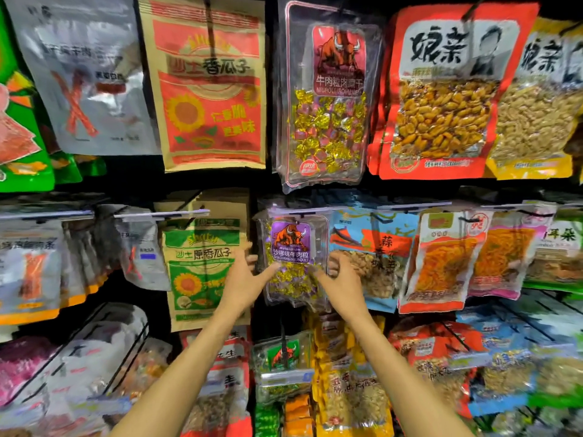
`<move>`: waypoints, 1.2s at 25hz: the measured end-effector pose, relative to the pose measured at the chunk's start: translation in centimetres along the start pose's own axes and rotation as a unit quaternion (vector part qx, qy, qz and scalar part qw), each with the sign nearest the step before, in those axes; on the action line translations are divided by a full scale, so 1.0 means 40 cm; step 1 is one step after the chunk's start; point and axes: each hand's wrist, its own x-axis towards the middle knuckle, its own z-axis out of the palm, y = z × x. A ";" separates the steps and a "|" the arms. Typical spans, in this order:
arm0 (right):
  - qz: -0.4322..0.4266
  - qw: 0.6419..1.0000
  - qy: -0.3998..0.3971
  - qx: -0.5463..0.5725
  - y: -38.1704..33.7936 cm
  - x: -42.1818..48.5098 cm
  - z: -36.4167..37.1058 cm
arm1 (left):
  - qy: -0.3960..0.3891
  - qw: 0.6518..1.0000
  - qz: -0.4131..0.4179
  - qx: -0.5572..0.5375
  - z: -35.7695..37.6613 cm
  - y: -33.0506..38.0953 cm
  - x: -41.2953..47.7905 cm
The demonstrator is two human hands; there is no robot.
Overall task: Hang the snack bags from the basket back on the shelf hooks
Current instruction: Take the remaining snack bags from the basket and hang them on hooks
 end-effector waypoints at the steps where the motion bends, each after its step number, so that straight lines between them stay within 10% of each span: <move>1: 0.003 1.000 0.005 0.005 0.001 0.004 0.011 | -0.007 1.000 -0.002 -0.006 0.005 -0.009 0.010; 21: 0.033 0.998 0.042 -0.045 0.014 0.131 0.076 | 0.128 0.971 0.032 0.199 0.050 0.012 0.068; 30: 0.018 0.998 -0.004 -0.060 0.051 0.111 0.106 | 0.070 0.997 0.023 0.028 0.083 0.017 0.048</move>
